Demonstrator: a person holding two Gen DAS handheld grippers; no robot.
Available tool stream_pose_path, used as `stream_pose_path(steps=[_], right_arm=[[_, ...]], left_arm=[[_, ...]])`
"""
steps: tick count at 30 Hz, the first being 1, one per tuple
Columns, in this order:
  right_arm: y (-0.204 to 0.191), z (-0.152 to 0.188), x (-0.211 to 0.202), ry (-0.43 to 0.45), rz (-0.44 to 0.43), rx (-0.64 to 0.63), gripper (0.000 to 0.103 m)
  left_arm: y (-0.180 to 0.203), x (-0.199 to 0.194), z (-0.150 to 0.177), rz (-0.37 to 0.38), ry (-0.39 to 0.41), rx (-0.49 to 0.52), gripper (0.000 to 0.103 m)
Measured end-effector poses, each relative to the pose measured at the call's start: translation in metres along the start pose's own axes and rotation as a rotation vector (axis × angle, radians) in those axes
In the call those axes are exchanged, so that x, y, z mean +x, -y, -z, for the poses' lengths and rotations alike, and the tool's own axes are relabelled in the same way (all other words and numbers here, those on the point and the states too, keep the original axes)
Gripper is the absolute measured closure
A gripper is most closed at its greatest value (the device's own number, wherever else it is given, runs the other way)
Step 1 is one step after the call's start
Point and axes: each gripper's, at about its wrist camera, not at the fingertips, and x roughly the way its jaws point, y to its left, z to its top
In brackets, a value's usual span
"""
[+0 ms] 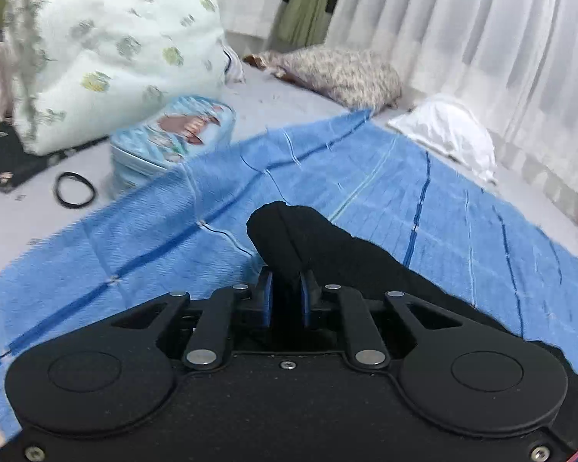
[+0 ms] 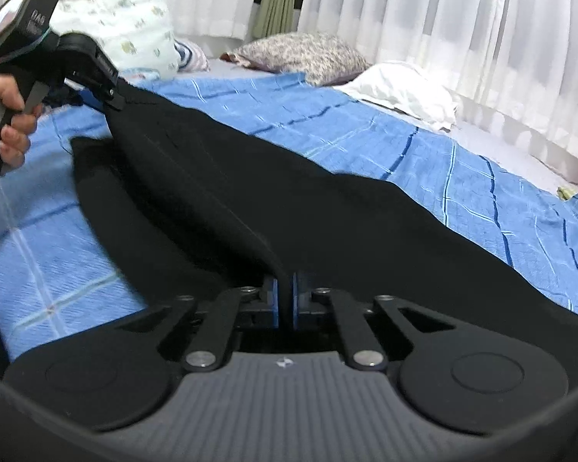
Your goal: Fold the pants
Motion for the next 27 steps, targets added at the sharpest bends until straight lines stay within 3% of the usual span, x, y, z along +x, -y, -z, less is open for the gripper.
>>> stream_pose_path(steps=[5,10,11,12,16,20,27], right_arm=[[-0.004,0.009,-0.016,-0.018,-0.073,0.045,0.095],[-0.012,0.018,-0.009,-0.05,-0.07,0.054,0.093],[-0.013,0.019,-0.009,-0.047,-0.057,0.053,0.085],[-0.013,0.019,-0.01,-0.045,-0.038,0.05,0.068],[0.003,0.031,-0.014,-0.057,0.025,0.071,0.062],[0.026,0.046,-0.025,-0.091,0.208,0.073,0.063],[0.1,0.089,-0.06,-0.163,0.521,0.168,0.063]], left_arm=[[-0.006,-0.017,0.014,-0.036,0.029,0.078,0.089],[-0.018,0.003,0.028,-0.076,-0.065,0.031,0.087],[-0.018,0.006,0.03,-0.083,-0.065,0.037,0.087],[-0.017,0.007,0.033,-0.089,-0.061,0.049,0.087],[-0.017,0.01,0.035,-0.102,-0.054,0.073,0.085],[-0.021,0.012,0.035,-0.098,-0.061,0.061,0.084],[-0.022,0.015,0.032,-0.12,-0.065,0.066,0.077]])
